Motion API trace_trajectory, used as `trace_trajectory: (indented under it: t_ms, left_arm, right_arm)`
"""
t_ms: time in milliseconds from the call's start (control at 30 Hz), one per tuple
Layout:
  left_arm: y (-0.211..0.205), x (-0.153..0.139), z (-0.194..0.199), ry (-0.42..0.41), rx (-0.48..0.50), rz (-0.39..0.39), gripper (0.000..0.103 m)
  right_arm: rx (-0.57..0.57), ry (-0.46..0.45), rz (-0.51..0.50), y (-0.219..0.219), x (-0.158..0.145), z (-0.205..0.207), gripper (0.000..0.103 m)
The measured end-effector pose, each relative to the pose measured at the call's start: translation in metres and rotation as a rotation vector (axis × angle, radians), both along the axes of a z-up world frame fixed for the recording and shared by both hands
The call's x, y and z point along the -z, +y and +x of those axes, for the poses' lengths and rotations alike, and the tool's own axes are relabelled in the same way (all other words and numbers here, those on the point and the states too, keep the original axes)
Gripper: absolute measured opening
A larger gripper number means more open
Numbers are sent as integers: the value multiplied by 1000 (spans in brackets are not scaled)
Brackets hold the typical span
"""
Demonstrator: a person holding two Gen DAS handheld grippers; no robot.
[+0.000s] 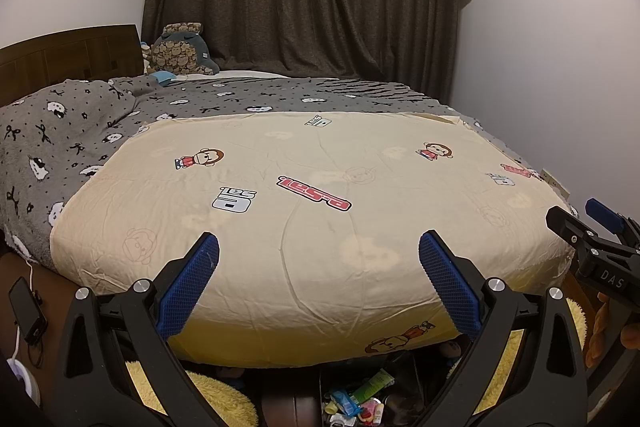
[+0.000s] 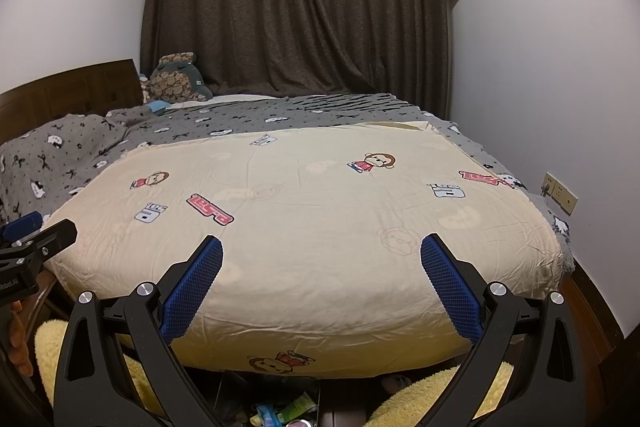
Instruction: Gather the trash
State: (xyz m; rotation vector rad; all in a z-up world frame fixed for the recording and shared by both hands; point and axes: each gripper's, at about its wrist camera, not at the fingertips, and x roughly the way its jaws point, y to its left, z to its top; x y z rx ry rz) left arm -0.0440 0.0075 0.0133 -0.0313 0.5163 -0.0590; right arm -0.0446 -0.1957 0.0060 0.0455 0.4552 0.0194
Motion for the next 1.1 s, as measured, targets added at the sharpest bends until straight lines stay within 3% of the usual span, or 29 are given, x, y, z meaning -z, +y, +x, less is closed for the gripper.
trace_trajectory:
  t_ms: [433, 1100]
  left_arm:
    - [-7, -2, 1, -20, -24, 35, 95]
    - [2, 0, 3, -3, -30, 22, 95]
  right_arm:
    - [11, -1, -4, -1, 0, 0, 99]
    - [9, 9, -14, 0, 2, 3, 99]
